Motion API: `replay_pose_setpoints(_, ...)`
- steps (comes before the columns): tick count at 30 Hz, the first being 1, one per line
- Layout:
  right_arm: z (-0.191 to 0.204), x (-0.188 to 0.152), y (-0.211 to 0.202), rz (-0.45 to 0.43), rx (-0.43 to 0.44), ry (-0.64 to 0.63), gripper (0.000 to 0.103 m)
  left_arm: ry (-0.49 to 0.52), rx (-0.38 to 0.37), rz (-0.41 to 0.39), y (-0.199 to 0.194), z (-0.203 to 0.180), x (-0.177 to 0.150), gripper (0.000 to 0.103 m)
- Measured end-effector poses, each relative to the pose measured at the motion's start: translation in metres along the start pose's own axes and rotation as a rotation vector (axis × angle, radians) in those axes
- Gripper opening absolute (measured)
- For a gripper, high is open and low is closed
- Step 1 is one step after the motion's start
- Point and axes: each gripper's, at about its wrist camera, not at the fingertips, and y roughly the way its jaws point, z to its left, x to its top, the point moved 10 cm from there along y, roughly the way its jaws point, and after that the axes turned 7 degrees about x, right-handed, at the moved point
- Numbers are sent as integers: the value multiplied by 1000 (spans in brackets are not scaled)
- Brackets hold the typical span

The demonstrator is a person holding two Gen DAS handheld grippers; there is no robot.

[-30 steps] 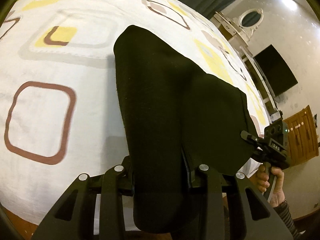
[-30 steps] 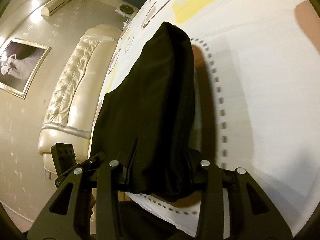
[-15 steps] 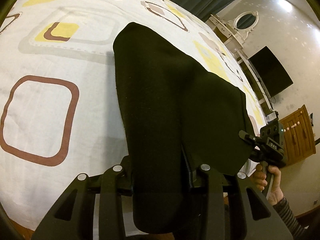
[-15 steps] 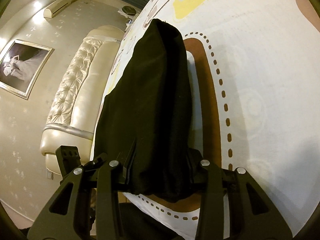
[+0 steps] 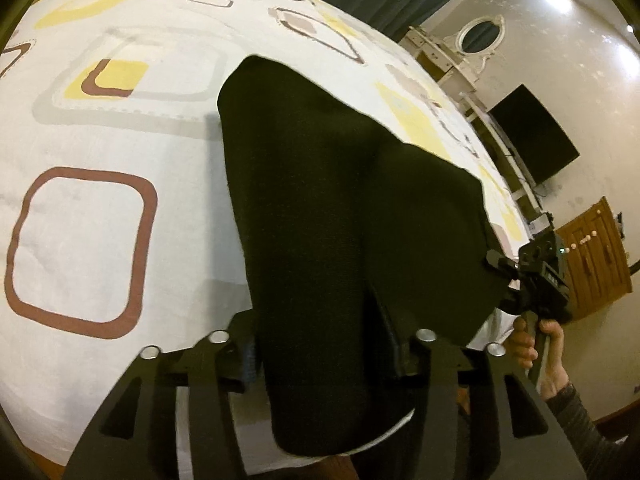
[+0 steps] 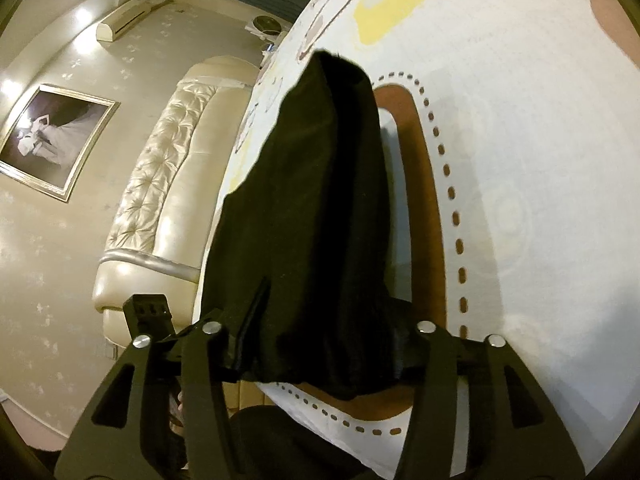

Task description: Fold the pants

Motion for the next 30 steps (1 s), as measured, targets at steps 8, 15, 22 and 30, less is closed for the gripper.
replay_pose_setpoints(8, -4, 51, 1, -62, 1, 21, 74, -23, -60, -43, 0, 16, 43, 74)
replay_pose_setpoints(15, -5, 78, 48, 17, -17, 20, 74, -157, -113, 55, 53, 39, 83, 76)
replay_pose_setpoints(22, -5, 76, 57, 89, -41, -28, 36, -93, -58, 45, 63, 37, 86, 39)
replay_pose_setpoints(30, 19, 105, 59, 25, -14, -115, 32, 71, 133, -53, 48, 22, 123, 30)
